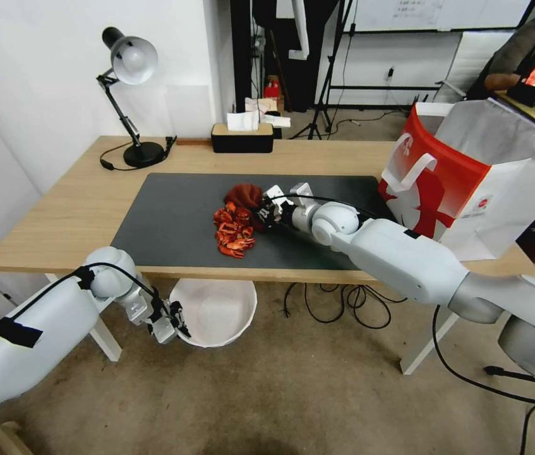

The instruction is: Sweep shrimp from table into container with towel, then put container into takeout bag.

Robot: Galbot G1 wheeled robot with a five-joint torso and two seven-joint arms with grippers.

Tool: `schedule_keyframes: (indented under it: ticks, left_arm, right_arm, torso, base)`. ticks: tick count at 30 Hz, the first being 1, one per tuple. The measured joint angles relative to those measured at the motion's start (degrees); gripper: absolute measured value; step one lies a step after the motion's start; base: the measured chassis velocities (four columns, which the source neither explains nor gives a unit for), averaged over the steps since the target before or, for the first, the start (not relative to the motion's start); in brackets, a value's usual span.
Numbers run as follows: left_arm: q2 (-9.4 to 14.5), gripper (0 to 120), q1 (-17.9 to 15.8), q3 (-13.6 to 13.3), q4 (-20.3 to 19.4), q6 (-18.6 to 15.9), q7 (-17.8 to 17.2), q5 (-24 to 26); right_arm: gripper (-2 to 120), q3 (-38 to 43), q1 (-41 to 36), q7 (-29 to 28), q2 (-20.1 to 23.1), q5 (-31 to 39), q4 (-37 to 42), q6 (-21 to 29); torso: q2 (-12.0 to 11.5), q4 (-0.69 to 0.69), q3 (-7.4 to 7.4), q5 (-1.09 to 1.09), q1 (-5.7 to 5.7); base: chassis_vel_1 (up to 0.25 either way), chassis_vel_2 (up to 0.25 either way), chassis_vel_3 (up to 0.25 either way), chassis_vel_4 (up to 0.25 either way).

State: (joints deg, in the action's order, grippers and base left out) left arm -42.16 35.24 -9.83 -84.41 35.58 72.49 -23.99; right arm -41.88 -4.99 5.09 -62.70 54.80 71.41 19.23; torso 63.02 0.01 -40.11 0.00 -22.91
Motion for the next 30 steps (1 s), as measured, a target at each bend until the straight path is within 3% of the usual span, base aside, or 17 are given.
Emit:
schedule_keyframes:
  ticks: [12, 21, 30]
  left_arm:
    - [0.2, 0, -2.4, -0.8, 0.2, -2.1, 1.4, 4.1]
    - [1.6, 0, -2.6, -4.1, -1.9, -3.5, 2.2, 7.3]
    - [0.3, 0, -8.3, -9.0, -1.2, -4.0, 2.5, 8.4]
  right_arm:
    - [5, 0.2, -1.5, -1.6, 2.1, 0.3, 4.4, 0.4]
    - [5, 1.6, -3.8, -2.7, 4.2, 0.4, 7.9, 0.5]
    - [5, 2.5, -5.1, -3.0, 5.1, 0.3, 9.2, 0.6]
  torso:
    - [0.0, 0.00, 0.00, 0.00, -0.01]
    - [0.0, 0.01, 0.00, 0.00, 0.00]
    - [0.0, -0.01, 0.01, 0.01, -0.01]
  base:
    - [0.000, 0.000, 0.000, 0.000]
    - [0.000, 0.000, 0.000, 0.000]
    - [0.000, 0.000, 0.000, 0.000]
